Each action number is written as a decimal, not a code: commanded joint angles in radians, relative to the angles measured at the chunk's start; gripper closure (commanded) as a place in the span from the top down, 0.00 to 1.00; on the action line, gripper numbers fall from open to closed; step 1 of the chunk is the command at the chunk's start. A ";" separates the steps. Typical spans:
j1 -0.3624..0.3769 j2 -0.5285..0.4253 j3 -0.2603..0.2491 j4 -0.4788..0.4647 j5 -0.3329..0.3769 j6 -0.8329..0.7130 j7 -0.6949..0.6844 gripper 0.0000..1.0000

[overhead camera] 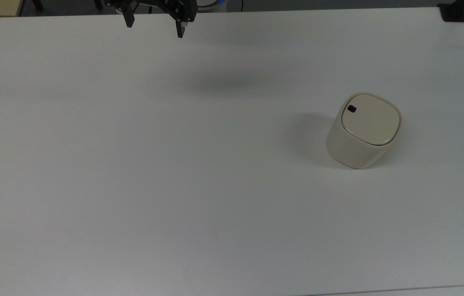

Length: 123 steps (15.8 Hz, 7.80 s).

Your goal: Open the trash bin

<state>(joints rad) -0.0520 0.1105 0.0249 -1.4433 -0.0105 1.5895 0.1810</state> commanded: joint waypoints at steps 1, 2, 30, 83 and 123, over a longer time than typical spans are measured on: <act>-0.005 -0.014 0.000 -0.014 0.007 0.004 -0.021 1.00; -0.005 -0.014 0.000 -0.014 0.007 0.004 -0.021 1.00; -0.003 -0.006 0.000 -0.012 0.006 0.007 -0.021 1.00; 0.486 0.322 -0.059 0.164 0.020 0.148 -0.789 0.00; 0.604 0.286 -0.120 0.201 0.018 0.124 -0.615 0.00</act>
<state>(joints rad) 0.5872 0.5178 -0.0942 -1.2031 0.0063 1.8186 -0.4449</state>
